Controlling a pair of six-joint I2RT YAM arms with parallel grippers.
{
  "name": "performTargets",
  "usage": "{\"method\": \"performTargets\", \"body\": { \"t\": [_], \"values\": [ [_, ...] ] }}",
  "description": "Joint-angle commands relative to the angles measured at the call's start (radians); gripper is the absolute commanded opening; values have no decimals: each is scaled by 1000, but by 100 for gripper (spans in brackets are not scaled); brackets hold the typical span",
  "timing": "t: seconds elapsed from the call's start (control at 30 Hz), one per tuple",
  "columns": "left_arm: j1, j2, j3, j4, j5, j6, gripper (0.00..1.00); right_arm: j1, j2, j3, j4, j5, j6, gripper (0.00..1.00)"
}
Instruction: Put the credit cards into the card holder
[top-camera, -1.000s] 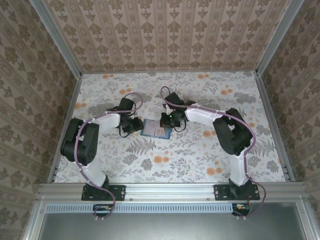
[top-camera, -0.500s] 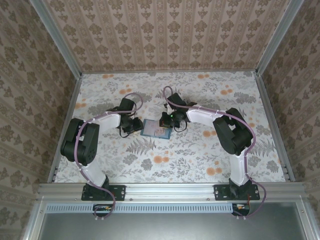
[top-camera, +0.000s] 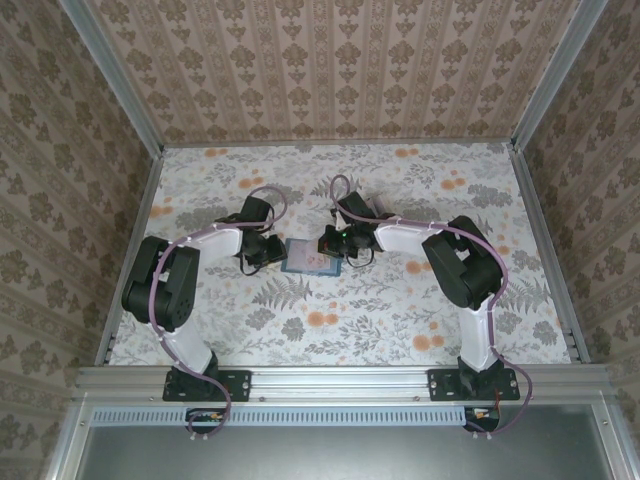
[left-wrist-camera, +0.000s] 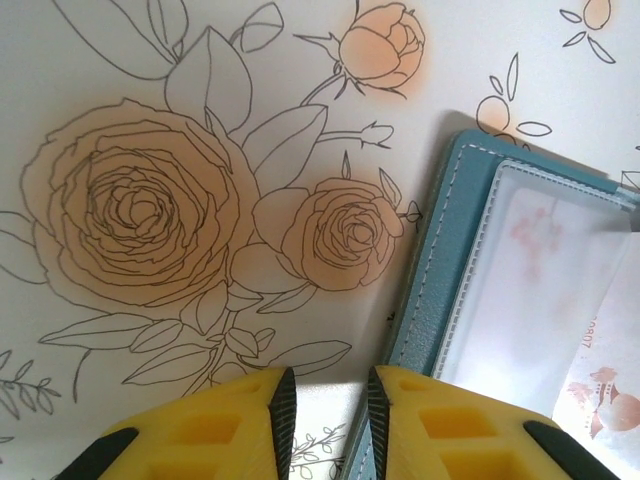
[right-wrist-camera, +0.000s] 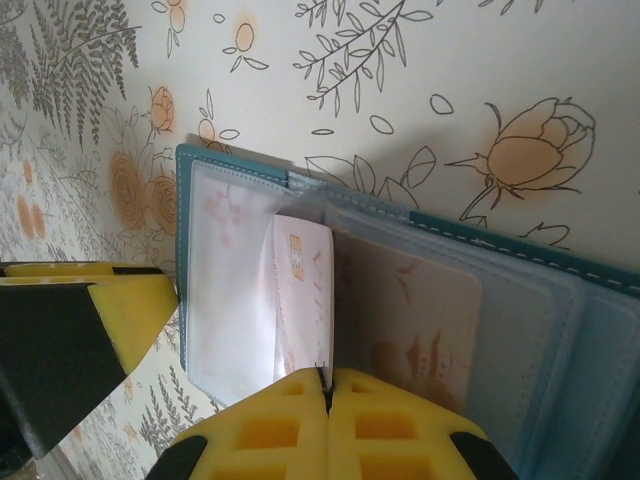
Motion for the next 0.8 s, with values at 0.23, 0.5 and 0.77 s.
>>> {"method": "performTargets", "body": {
  "t": [0.23,0.5,0.77],
  "values": [
    [-42,72,-20,9,68,-8,28,-1,38,-66,92,84,41,0],
    [-44,68,-30,14,64,-15,27,8,42,-84,142,117,49,0],
    [-51,76,-20,15,66,-18,26,34,55,-77,154,126,55,0]
  ]
}}
